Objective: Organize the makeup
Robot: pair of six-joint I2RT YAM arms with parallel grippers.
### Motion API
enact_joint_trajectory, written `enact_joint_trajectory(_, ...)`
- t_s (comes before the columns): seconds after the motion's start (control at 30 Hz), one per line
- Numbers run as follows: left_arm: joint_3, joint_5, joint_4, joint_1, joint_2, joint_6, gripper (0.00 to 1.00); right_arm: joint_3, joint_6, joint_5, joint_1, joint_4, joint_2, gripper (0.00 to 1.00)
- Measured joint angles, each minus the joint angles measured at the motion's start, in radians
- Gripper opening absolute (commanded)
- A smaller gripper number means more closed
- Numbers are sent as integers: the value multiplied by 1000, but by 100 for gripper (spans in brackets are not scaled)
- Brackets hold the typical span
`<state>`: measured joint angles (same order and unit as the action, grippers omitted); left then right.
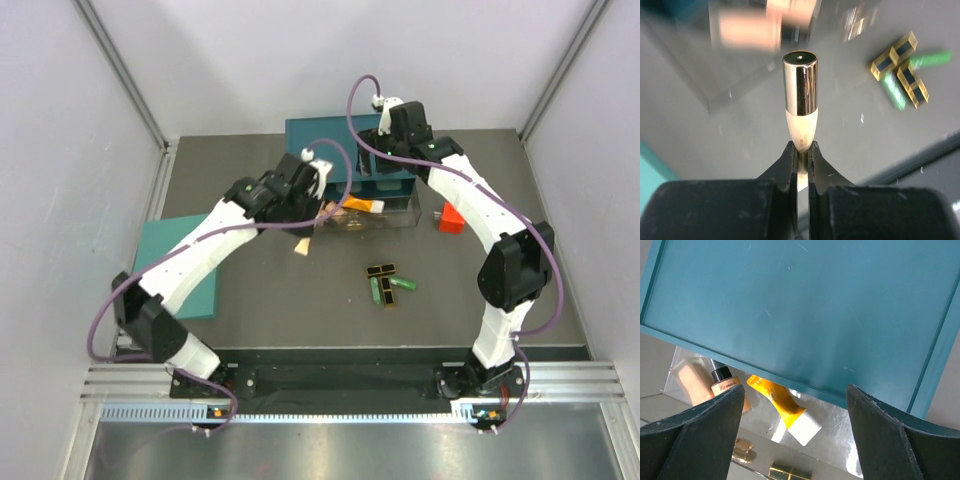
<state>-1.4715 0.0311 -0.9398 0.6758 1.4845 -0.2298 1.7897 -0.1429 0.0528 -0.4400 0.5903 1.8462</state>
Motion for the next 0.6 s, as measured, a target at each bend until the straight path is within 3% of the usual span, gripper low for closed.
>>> enact_joint_trajectory(0.3, -379, 70, -16, 0, 376, 225, 0, 0, -20, 22, 55, -2, -3, 82)
enact_joint_trajectory(0.43, -385, 149, 11, 4, 384, 322, 0, -4, -52, 56, 115, -2, -11, 82)
enact_joint_trajectory(0.6, -288, 256, 216, 8, 328, 441, 0, -76, -118, 128, 197, -31, -62, 82)
